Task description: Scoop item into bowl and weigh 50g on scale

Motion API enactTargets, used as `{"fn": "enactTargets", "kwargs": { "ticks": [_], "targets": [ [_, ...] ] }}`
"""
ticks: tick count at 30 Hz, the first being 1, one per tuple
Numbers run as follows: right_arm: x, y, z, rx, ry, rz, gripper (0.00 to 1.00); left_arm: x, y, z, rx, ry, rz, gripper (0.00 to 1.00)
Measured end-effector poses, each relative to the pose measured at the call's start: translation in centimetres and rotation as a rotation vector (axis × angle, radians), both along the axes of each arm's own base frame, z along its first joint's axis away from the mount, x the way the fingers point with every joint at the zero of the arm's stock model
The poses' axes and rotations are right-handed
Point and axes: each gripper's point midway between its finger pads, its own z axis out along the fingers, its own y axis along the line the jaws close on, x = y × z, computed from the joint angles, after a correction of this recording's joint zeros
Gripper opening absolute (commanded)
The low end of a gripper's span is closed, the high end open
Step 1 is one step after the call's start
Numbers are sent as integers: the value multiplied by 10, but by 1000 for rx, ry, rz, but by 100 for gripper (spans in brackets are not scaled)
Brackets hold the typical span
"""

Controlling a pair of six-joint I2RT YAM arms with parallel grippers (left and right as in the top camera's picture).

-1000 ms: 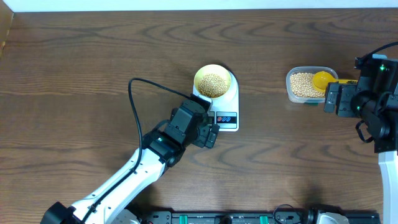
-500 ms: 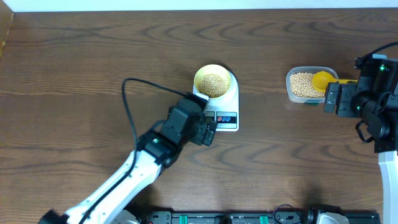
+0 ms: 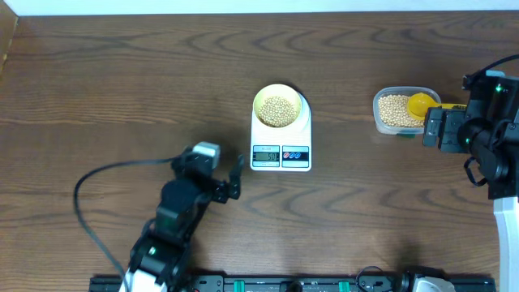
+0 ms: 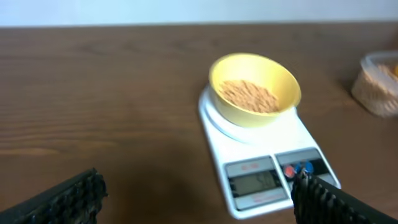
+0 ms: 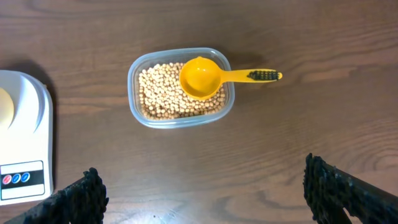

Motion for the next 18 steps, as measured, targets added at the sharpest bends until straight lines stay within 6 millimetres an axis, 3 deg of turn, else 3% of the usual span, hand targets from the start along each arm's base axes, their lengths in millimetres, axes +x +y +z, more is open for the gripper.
{"fn": "enactTargets", "kwargs": {
  "ticks": [4,12,18],
  "targets": [
    [0,0,0,0,0,0,99,-3,21,16,-16,-94,60,98],
    [0,0,0,0,0,0,99,-5,51,70,-29,-356,149,98],
    [0,0,0,0,0,0,99,-12,64,51,-16,-412,179,98]
  ]
}}
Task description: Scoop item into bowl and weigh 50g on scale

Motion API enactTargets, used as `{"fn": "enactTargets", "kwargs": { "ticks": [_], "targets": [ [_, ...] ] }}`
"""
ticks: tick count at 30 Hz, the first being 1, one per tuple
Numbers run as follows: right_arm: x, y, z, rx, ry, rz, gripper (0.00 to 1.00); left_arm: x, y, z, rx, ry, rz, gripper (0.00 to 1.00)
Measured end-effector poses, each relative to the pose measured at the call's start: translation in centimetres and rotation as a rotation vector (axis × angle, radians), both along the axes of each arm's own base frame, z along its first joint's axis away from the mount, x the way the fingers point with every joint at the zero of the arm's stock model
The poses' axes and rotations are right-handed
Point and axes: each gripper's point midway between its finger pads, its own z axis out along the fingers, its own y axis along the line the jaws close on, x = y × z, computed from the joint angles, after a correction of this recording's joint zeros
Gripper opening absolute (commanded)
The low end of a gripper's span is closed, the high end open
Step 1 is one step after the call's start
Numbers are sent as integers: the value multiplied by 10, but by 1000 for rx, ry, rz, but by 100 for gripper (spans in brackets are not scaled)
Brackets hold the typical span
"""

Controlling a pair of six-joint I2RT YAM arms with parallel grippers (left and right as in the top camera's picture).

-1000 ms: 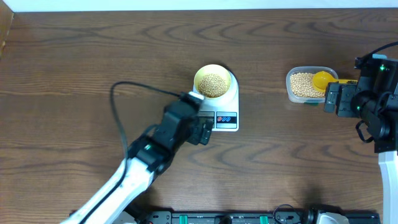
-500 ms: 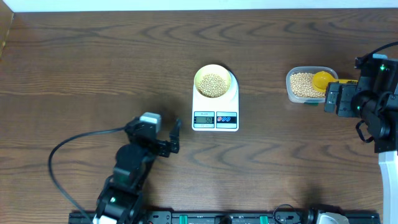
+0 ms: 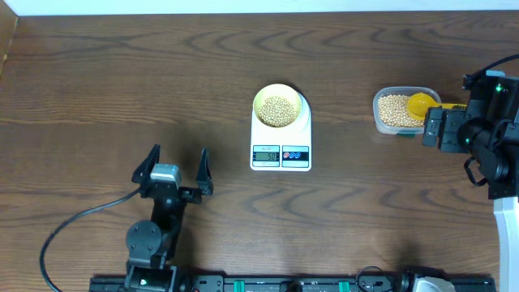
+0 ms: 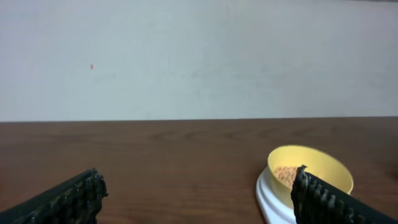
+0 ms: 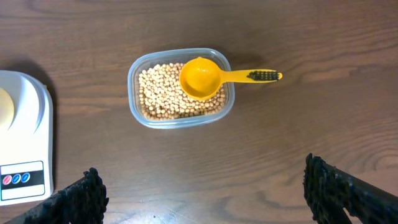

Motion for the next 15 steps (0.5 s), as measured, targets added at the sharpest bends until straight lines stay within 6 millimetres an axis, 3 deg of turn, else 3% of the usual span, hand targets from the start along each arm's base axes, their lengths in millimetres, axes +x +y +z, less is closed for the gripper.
{"fn": "enactTargets", "kwargs": {
  "ticks": [15],
  "targets": [
    [0,0,0,0,0,0,99,-13,13,-26,7,42,40,98]
  ]
}}
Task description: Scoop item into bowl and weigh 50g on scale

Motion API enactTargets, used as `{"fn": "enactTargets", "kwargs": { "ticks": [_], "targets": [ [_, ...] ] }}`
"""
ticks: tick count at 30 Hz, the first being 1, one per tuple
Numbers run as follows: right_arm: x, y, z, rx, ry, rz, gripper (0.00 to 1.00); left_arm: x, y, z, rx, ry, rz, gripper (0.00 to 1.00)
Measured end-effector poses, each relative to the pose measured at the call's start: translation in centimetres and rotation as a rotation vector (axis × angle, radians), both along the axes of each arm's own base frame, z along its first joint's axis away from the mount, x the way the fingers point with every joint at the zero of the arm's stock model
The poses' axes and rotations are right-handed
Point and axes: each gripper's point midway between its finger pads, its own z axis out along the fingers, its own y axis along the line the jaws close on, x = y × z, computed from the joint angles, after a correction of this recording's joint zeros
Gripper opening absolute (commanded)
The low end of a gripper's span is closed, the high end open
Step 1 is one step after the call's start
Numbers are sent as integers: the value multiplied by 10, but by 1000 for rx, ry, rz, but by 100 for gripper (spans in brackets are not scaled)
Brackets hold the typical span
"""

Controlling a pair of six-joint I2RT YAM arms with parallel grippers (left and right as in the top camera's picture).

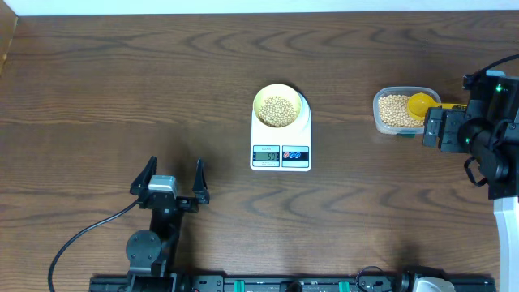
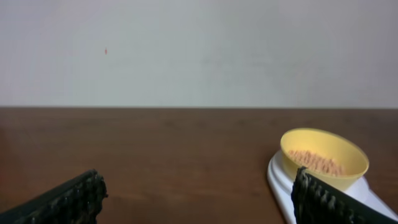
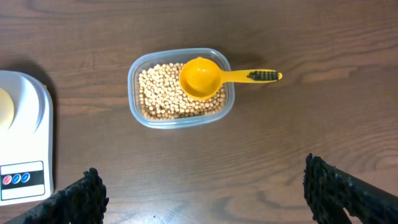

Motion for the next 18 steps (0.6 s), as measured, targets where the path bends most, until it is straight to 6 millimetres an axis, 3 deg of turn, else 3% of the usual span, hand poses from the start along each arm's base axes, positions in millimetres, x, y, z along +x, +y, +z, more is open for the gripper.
{"fn": "enactTargets", "kwargs": {
  "ticks": [6,18],
  "targets": [
    [0,0,0,0,0,0,99,-1,3,-22,6,88,8,98],
    [0,0,0,0,0,0,99,-1,11,-25,2,108,45,98]
  ]
}}
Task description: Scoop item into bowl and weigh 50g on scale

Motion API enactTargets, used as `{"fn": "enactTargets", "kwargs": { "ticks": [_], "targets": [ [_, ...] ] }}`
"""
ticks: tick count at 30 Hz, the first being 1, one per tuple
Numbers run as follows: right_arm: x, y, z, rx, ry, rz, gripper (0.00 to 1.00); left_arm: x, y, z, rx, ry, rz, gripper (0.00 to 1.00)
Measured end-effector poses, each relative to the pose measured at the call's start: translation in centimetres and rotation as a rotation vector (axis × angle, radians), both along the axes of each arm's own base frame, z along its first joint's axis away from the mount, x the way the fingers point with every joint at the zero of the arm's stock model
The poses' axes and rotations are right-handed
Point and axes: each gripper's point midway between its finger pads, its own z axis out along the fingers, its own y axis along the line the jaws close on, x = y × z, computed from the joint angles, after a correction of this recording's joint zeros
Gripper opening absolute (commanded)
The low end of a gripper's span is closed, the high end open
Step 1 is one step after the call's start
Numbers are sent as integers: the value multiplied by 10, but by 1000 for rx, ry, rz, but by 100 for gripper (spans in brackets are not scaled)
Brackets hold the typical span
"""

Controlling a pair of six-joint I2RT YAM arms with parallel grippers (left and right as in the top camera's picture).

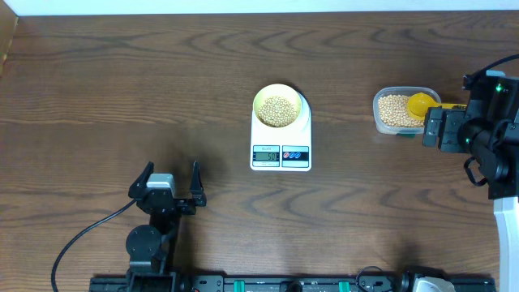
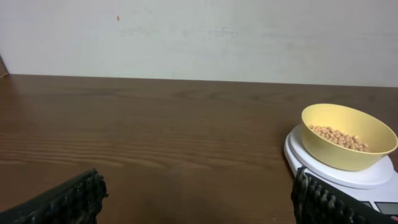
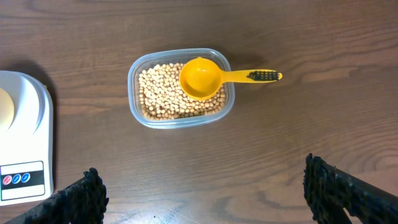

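Observation:
A yellow bowl (image 1: 279, 105) of beans sits on the white scale (image 1: 280, 152) at mid table; the bowl (image 2: 347, 135) and scale (image 2: 367, 180) also show in the left wrist view. At the right, a clear tub of beans (image 1: 392, 111) holds a yellow scoop (image 1: 422, 104); the right wrist view shows the tub (image 3: 177, 88) and scoop (image 3: 202, 78) with its handle resting over the rim. My left gripper (image 1: 172, 182) is open and empty at the front left. My right gripper (image 3: 202, 196) is open, empty, raised beside the tub.
Dark wood table (image 1: 122, 89) all around. A black cable (image 1: 81, 235) trails from the left arm near the front edge. A pale wall (image 2: 199, 37) stands behind the table's far edge.
My left gripper has drawn back slightly toward the front edge, and its view now looks a little lower over the table. The right arm, scoop and tub are unchanged.
My left gripper was open near the scale's front left corner. Then it was farther left and nearer the front edge, then nearer the front still. The bowl stayed on the scale, and the scoop lay in the tub throughout.

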Motion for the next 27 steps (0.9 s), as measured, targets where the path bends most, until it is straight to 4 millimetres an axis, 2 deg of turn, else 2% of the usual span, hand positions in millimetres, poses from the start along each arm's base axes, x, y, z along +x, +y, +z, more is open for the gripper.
{"fn": "enactTargets", "kwargs": {
  "ticks": [27],
  "targets": [
    [0,0,0,0,0,0,99,0,7,0,-41,6,42,98]
  ]
}}
